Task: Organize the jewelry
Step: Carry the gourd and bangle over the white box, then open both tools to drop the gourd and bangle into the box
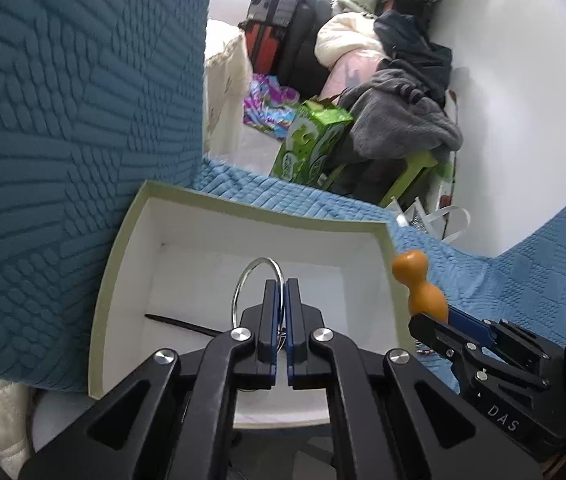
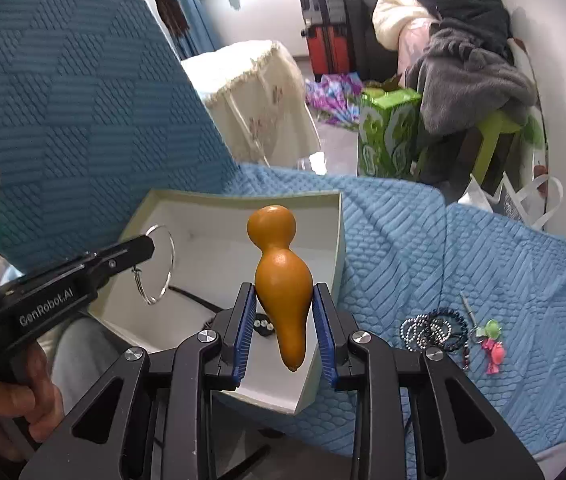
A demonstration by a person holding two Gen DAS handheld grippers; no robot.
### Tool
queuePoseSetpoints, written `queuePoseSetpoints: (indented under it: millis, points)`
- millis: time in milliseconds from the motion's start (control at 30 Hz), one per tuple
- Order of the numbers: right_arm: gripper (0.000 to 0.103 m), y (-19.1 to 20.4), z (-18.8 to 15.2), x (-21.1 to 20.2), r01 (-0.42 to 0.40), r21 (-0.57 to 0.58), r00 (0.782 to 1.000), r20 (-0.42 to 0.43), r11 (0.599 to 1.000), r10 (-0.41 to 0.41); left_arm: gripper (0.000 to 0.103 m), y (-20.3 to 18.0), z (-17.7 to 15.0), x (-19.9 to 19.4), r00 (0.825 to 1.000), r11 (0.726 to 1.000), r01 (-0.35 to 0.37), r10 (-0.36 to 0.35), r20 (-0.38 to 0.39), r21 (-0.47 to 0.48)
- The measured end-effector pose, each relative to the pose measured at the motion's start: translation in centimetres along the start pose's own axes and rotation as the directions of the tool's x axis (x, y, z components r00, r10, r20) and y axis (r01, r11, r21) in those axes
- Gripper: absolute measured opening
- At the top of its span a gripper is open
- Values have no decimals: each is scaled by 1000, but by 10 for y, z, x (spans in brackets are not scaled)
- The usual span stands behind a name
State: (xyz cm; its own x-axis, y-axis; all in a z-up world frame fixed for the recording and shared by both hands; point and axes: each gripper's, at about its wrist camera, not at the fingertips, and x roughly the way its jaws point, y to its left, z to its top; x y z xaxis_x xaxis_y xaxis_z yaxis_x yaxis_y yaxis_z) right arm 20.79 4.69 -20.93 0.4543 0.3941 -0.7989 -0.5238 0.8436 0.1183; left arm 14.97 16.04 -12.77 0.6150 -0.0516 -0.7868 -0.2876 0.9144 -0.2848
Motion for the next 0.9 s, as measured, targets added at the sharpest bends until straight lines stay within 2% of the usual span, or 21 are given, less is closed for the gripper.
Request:
queuePoseSetpoints:
  millis: [300,500,567,600,633,700,900]
  points:
    - [27,3,0,17,8,-15,999,-39,1000,-9,2,9,-5,15,999,1000,-3,2,-35,-16]
    - [27,-2,2,13,8,-1,999,-40,1000,-8,4,7,-3,5,1000,1000,-2,2,-12,-14]
    - [28,-4,3,5,8,7,1000,-29,1000,-8,20,5,-1,-3,1000,1000,-11,11,6,-8]
    - [28,-5,4,1,9,10,1000,-20,1000,-8,38,4,1,-7,1000,1000,-12,12,18,-8]
    - [29,-7,4,-4,8,13,1000,-8,1000,-8,52,2,2,-17,999,1000,-12,12,50,-6]
    - [29,-9,7,-14,9,15,1000,19,1000,-9,60,-4,7,-31,995,999,-31,31,91,5]
    - [29,-11,17,-63,2,-7,991,131,1000,-1,61,-22,15,-69,984,999,-45,39,173,27]
